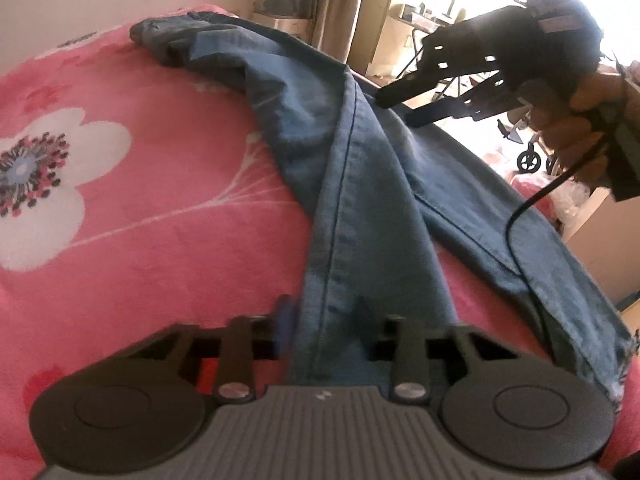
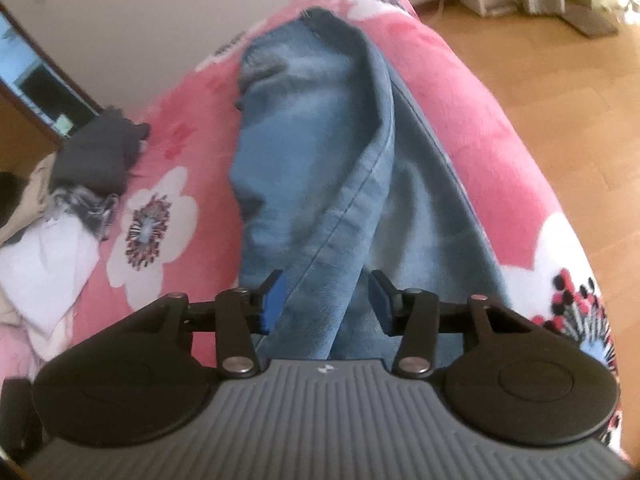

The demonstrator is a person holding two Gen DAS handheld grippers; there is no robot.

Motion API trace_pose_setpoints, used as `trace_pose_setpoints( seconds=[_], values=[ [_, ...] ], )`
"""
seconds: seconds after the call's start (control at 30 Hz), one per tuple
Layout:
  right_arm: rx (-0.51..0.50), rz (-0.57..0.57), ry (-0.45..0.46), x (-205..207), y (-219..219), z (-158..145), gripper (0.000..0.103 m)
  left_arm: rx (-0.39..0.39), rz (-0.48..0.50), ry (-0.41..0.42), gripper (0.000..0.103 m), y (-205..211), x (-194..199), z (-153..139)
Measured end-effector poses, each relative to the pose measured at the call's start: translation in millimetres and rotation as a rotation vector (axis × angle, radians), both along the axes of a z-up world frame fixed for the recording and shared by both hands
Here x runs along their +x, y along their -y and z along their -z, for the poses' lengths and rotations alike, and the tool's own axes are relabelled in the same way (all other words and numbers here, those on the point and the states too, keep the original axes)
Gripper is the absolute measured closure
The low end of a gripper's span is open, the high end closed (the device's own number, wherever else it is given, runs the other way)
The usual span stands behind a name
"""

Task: Fold clothes
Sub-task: 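Grasp the folded jeans with the left gripper while the right gripper grasps the leg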

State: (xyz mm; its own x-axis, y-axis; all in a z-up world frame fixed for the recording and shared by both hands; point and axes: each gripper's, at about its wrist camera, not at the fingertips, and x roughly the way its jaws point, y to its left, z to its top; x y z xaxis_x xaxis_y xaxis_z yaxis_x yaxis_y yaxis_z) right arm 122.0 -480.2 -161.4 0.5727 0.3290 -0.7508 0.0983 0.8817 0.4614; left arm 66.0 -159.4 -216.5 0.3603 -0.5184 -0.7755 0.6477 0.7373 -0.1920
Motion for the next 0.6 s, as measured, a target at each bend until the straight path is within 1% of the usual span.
trace_pose_setpoints(
  seconds=[0.03, 0.1, 0.17, 0.27, 0.4, 0.53, 0.6],
  values=[
    [0.002, 0.002, -0.006, 2, -2, 2, 0.056, 0.004, -0.005, 0.002, 0.093, 2, -2, 0],
    [0.000, 0.006, -0.006, 7, -4, 4, 0.055, 0.010, -0.003, 0.017, 0.098, 5, -5, -3],
    [-0.022, 0.017, -0.001, 10, -6, 3, 0.055, -0.008, 0.016, 0.020, 0.099, 6, -8, -8],
    [-0.061, 0.029, 0.009, 16, -7, 2, 0.055, -0.078, 0.047, -0.017, 0.099, 8, -10, -18],
    [-0.105, 0.043, 0.009, 23, -7, 3, 0.054, -0.162, 0.105, -0.049, 0.100, 21, -17, -29],
    [-0.147, 0.051, 0.008, 32, -6, 9, 0.054, -0.218, 0.180, -0.056, 0.100, 41, -26, -36],
    [-0.156, 0.053, 0.008, 34, -4, 12, 0.057, -0.241, 0.210, -0.048, 0.100, 50, -30, -39]
  ],
)
